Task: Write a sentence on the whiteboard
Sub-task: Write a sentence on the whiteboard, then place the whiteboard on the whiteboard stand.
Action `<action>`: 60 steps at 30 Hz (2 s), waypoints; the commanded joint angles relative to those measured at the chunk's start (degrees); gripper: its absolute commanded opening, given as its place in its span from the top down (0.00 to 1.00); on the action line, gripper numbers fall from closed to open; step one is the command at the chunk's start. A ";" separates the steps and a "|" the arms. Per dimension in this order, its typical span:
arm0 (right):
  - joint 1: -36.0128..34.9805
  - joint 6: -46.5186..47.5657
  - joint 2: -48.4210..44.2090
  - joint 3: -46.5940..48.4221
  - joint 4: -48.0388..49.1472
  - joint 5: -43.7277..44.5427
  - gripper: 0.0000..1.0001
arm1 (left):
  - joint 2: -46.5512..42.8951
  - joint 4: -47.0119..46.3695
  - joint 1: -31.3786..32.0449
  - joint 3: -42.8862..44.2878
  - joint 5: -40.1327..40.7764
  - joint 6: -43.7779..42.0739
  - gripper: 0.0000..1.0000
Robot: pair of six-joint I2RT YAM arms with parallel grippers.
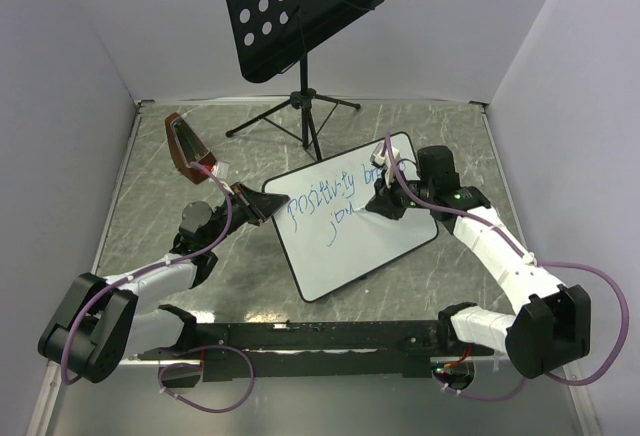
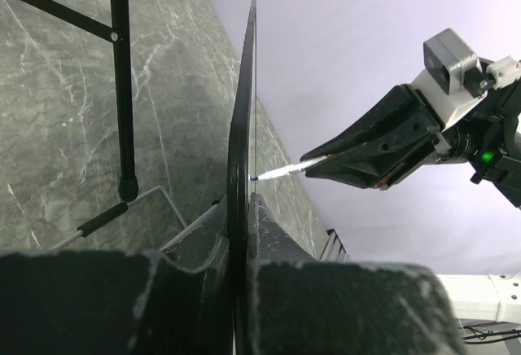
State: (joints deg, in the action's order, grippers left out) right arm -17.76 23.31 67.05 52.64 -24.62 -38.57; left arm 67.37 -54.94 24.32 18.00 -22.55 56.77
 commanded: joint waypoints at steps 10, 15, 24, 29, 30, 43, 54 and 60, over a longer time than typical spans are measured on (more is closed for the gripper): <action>-1.05 3.93 -2.89 -3.25 -5.96 -2.38 1.00 | -0.40 -5.97 0.56 1.86 -1.10 -1.75 0.99; -3.42 2.36 -2.10 -2.11 -5.26 -3.18 1.00 | 0.21 -6.59 0.56 1.86 -1.36 -1.67 0.99; -2.03 -0.72 -0.60 8.96 -7.19 -9.59 1.00 | -0.84 -4.48 0.47 2.21 -1.36 -3.16 0.99; 5.18 -1.77 -2.88 14.50 -8.78 -15.04 1.00 | -1.98 -2.37 0.56 3.18 -1.45 -5.61 0.99; 7.63 -2.65 -3.32 14.59 -7.99 -16.61 1.00 | -2.07 -2.02 0.47 3.70 -1.36 -5.97 0.99; 24.78 -12.41 -10.36 7.82 1.16 -28.49 1.00 | -0.41 7.21 -0.06 17.06 -0.13 -10.36 0.99; 26.90 -13.12 -12.20 5.11 2.47 -30.08 1.00 | 6.44 7.65 -6.82 26.20 -11.44 -11.16 0.99; 26.99 -12.94 -12.38 4.49 2.47 -30.25 1.00 | 11.19 5.55 -11.39 28.67 -21.56 -10.11 0.99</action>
State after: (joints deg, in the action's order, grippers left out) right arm 8.86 10.13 55.86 57.60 -24.12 -66.85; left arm 77.01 -41.32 15.86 42.89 -36.01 48.77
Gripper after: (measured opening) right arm 0.182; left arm 0.080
